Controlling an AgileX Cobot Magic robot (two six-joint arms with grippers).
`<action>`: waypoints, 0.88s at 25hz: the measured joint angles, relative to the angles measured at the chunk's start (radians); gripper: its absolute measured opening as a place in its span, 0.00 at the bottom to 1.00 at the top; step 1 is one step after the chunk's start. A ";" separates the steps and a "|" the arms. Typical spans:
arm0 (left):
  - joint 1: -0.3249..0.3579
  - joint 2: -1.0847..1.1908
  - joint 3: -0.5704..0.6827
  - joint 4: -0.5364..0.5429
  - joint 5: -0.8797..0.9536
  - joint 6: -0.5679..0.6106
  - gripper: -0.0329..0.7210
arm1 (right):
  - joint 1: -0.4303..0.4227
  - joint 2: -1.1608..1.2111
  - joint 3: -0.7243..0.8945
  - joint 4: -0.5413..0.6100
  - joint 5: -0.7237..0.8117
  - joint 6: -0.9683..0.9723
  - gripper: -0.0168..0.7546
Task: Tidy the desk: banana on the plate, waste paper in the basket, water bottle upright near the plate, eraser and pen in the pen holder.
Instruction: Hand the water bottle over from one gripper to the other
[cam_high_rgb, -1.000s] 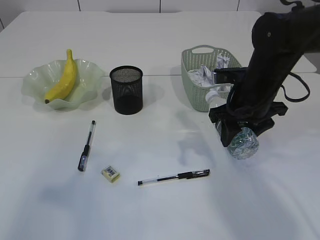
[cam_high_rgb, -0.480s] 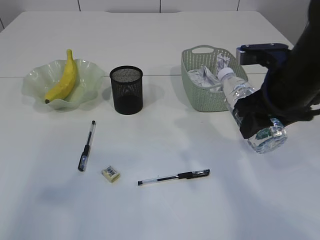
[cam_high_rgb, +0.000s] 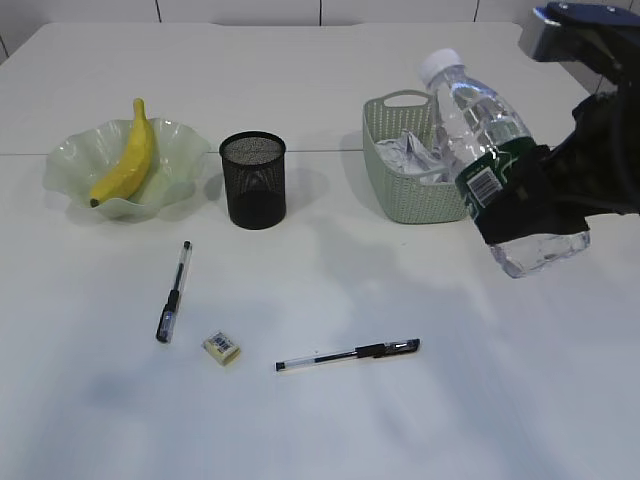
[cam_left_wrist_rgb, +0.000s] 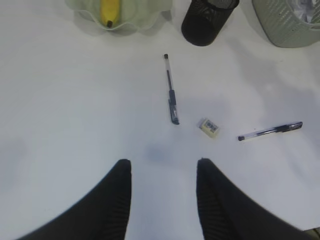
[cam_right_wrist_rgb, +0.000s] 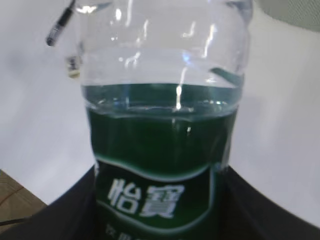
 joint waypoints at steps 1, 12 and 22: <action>0.000 0.000 0.000 -0.010 -0.001 0.000 0.45 | 0.000 -0.015 0.006 0.040 -0.013 -0.044 0.53; 0.000 0.000 0.000 -0.030 0.030 0.000 0.44 | 0.000 -0.154 0.141 0.290 -0.239 -0.321 0.53; 0.000 0.000 0.000 -0.030 0.027 0.000 0.43 | 0.000 -0.154 0.141 0.446 -0.269 -0.513 0.53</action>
